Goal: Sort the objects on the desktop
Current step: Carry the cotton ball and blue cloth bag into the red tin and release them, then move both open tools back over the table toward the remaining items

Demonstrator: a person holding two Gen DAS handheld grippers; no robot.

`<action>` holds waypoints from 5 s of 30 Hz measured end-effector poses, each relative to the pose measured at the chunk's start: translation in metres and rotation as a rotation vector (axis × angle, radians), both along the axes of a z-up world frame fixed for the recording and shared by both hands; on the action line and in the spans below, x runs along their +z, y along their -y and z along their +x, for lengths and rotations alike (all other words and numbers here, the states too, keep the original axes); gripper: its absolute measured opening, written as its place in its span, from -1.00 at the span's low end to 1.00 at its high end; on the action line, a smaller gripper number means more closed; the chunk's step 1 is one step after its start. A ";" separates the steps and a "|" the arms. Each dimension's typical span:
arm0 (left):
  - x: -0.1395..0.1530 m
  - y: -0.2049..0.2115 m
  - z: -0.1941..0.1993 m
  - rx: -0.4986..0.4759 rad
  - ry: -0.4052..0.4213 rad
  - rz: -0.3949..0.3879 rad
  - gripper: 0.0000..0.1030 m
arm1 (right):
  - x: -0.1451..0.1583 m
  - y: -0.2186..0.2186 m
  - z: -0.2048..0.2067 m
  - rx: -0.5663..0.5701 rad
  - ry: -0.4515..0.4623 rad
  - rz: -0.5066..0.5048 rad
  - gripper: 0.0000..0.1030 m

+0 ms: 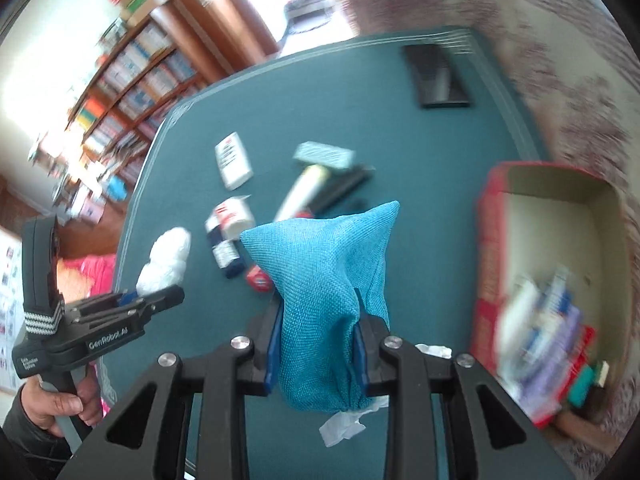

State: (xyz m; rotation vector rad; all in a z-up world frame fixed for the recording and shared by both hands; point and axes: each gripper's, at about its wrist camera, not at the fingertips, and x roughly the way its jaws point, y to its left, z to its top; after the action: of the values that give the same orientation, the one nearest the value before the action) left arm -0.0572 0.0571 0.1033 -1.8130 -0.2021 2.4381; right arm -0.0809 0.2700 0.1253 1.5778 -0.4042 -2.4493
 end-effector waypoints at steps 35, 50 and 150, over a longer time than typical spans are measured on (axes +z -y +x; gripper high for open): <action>0.058 -0.196 0.007 -0.257 -0.094 -0.008 -0.40 | 0.028 -0.188 0.039 -0.224 -0.130 0.144 -0.12; 0.073 -0.267 -0.026 -0.351 -0.103 0.046 -0.39 | 0.021 -0.174 0.052 -0.110 -0.129 0.169 -0.11; -0.075 0.031 -0.106 0.134 0.183 0.032 0.39 | -0.041 0.071 -0.031 0.015 0.139 0.052 -0.02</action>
State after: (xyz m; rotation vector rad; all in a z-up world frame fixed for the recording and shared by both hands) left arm -0.1633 0.0258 0.0280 -2.0721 -0.3860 2.3356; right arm -0.1122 0.1986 0.0843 1.7720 -0.3519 -2.3656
